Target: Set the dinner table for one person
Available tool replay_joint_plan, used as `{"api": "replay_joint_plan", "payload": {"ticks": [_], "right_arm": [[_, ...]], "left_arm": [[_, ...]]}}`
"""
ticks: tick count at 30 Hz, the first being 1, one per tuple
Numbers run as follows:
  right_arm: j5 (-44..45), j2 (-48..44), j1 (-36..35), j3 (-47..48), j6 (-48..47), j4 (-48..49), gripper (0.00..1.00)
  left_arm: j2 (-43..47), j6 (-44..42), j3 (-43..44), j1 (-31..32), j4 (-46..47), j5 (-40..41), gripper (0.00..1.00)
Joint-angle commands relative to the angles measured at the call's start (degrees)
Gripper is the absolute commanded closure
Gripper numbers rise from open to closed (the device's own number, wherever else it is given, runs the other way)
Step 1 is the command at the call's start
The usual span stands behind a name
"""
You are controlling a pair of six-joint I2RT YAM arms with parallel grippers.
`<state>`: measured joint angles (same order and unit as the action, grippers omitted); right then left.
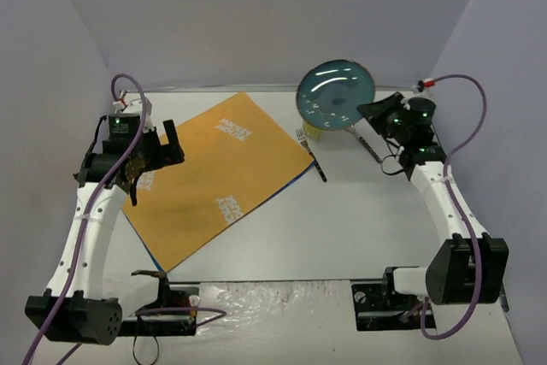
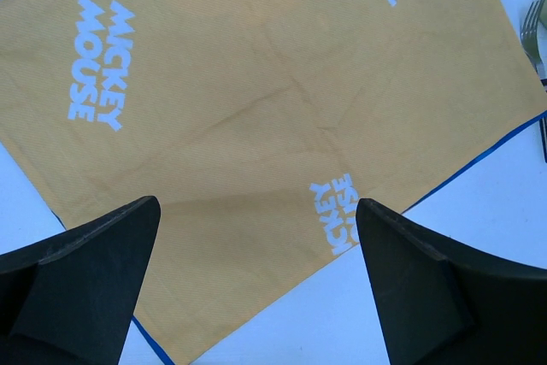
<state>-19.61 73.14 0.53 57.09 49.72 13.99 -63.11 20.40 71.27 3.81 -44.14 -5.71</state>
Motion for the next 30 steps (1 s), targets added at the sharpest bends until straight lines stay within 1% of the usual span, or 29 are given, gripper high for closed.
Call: {"api": "replay_joint_plan", "payload": {"ticks": [1,4,7,12,17,21,30], "right_arm": [[-10.44,6.92,-12.48,12.22,0.19,14.48,1.0],[-11.4,12.21,-19.53,16.46,0.09,14.88,1.0],[-12.04,18.53,-24.68,18.52,0.49,16.83,1.0],[-15.17,27.19,-30.87,22.4,1.64,21.11,1.0],[-15.65,36.81,-33.87,26.37,2.15,24.42,1.0],[-16.1,41.31,-34.85,27.19,4.96,30.58,1.0],[-17.27,49.03,-35.68,29.81,8.96,37.33,1.0]], "left_arm": [[2.02,0.77,4.05,0.22,-3.04,0.65,0.03],[3.24,0.67,4.05,0.03,-4.09,1.19,0.03],[4.52,0.53,3.46,-0.22,-4.81,2.05,0.03],[7.73,1.03,1.31,-0.47,-4.65,4.6,0.03],[9.54,1.42,-0.27,-0.54,-4.56,5.15,0.03],[10.15,1.44,-1.27,-0.56,-5.1,5.18,0.03],[11.52,2.13,-3.92,-0.56,-5.51,5.18,0.03]]}}
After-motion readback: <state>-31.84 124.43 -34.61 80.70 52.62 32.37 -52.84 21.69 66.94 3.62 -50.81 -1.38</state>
